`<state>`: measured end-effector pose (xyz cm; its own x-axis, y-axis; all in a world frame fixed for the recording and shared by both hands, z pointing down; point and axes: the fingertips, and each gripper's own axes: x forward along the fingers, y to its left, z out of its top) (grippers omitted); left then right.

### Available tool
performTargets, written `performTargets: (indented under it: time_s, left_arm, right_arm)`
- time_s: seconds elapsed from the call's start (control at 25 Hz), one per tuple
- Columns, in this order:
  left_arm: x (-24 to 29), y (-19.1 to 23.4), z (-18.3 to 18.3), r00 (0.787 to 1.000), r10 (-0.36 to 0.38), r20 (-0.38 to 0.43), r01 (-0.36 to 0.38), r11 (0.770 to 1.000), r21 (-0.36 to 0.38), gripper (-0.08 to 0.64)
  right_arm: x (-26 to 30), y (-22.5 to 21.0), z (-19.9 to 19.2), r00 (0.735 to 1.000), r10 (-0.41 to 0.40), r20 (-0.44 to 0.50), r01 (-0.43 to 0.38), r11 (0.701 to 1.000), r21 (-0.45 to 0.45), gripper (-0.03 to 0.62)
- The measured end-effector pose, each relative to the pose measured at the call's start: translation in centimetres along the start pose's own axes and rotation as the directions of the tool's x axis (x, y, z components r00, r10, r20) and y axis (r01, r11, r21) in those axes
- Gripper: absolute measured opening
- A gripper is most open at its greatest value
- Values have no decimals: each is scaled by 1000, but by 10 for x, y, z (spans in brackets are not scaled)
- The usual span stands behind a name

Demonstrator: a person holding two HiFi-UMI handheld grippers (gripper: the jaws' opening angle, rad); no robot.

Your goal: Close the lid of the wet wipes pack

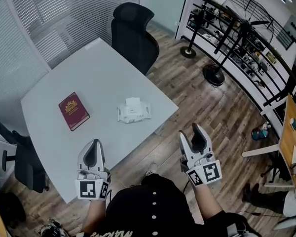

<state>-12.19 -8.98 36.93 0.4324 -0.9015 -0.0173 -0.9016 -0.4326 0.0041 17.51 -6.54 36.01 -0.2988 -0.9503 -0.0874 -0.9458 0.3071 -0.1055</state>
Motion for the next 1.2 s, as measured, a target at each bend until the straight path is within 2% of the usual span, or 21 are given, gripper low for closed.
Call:
performTargets:
  time_s: [0.44,0.64,0.88,1.2]
  left_arm:
    - [44,-16,5,998,69,3,-69,997,15,6]
    - [47,-19,3,996,91,-1,-91,995,43,8]
    - [55,-5,-7,994,105,-28,-103,994,39,8]
    - [81,25,-15,994,101,-33,-100,994,39,6]
  right_arm:
    - [40,-45,-5,997,72,-26,-71,997,30,224]
    - [58,-51,-14,992,111,-51,-110,993,36,224]
    - [85,-52,-27,987,141,-76,-138,989,46,215]
    - [143,-48,-83,963,209,-171,-179,968,177,212]
